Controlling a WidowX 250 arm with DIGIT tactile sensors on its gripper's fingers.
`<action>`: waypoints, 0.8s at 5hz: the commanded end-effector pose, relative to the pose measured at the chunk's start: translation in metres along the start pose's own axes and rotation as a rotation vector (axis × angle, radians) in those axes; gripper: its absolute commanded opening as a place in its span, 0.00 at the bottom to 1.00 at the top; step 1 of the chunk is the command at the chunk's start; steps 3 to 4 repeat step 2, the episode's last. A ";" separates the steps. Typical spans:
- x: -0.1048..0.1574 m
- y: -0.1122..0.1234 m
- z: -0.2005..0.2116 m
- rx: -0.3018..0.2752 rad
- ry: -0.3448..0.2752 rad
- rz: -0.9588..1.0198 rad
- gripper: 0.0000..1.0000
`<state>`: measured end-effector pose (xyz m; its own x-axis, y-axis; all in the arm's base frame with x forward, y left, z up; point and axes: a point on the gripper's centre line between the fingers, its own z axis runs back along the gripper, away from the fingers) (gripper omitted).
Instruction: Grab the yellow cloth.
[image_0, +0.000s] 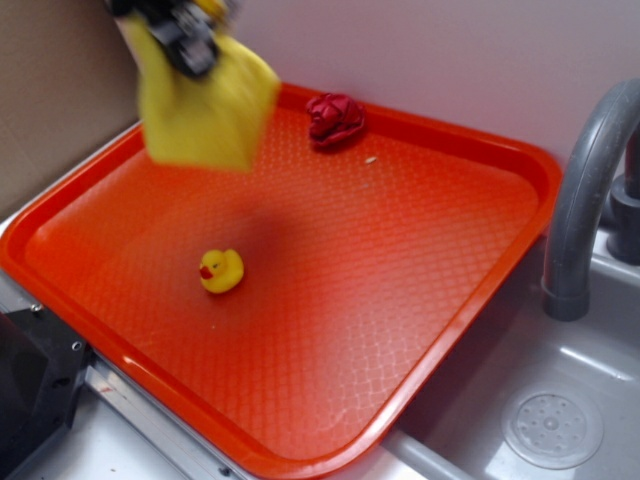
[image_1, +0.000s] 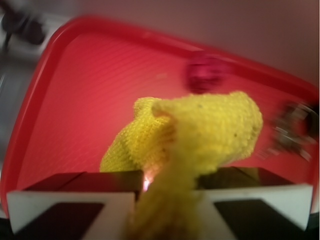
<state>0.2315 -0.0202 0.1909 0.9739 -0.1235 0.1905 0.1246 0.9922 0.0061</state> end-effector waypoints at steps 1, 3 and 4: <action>0.017 -0.018 0.041 0.075 -0.052 0.118 0.00; 0.022 -0.023 0.032 0.078 -0.025 0.119 0.00; 0.022 -0.023 0.032 0.078 -0.025 0.119 0.00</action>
